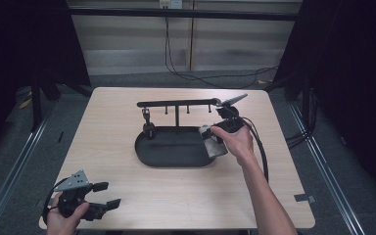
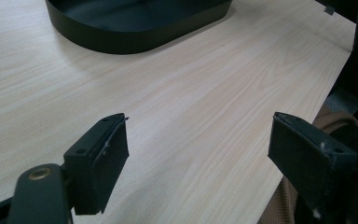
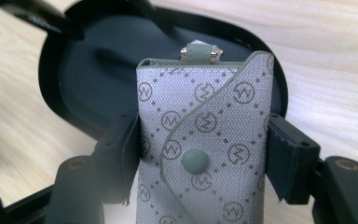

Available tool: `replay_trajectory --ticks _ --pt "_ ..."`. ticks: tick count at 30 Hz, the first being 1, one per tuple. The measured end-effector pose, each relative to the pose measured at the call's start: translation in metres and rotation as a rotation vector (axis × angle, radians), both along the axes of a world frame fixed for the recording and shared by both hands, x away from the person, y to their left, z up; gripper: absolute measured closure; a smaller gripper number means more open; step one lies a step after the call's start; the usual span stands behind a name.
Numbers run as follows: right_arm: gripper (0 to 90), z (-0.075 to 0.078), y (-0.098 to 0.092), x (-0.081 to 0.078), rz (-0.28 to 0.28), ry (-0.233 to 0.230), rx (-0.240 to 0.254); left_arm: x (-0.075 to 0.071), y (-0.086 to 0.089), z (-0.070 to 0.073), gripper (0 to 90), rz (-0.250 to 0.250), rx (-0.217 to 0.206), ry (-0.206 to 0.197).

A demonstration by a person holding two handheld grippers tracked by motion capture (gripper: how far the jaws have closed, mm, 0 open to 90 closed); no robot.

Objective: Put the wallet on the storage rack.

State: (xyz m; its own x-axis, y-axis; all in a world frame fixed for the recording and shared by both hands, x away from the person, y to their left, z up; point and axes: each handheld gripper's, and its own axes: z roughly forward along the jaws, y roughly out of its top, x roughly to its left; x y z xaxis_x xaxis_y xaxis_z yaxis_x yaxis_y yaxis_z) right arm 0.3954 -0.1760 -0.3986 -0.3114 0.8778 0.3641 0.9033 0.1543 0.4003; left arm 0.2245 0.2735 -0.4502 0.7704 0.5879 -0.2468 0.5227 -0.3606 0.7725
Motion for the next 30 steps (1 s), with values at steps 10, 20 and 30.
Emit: replay_trajectory --ticks 10,20,30 --pt "34.6 -0.02 -0.004 0.005 -0.059 -0.017 0.045 0.0 -0.002 0.0 18.7 -0.011 0.0 0.0" --pt "34.5 -0.037 0.004 0.012 -0.077 -0.018 0.072 0.0 0.0 0.0 18.8 -0.004 -0.008 -0.007" --pt "34.5 -0.05 0.011 0.019 -0.105 -0.002 0.077 0.002 0.002 -0.002 18.8 0.002 -0.002 0.007"
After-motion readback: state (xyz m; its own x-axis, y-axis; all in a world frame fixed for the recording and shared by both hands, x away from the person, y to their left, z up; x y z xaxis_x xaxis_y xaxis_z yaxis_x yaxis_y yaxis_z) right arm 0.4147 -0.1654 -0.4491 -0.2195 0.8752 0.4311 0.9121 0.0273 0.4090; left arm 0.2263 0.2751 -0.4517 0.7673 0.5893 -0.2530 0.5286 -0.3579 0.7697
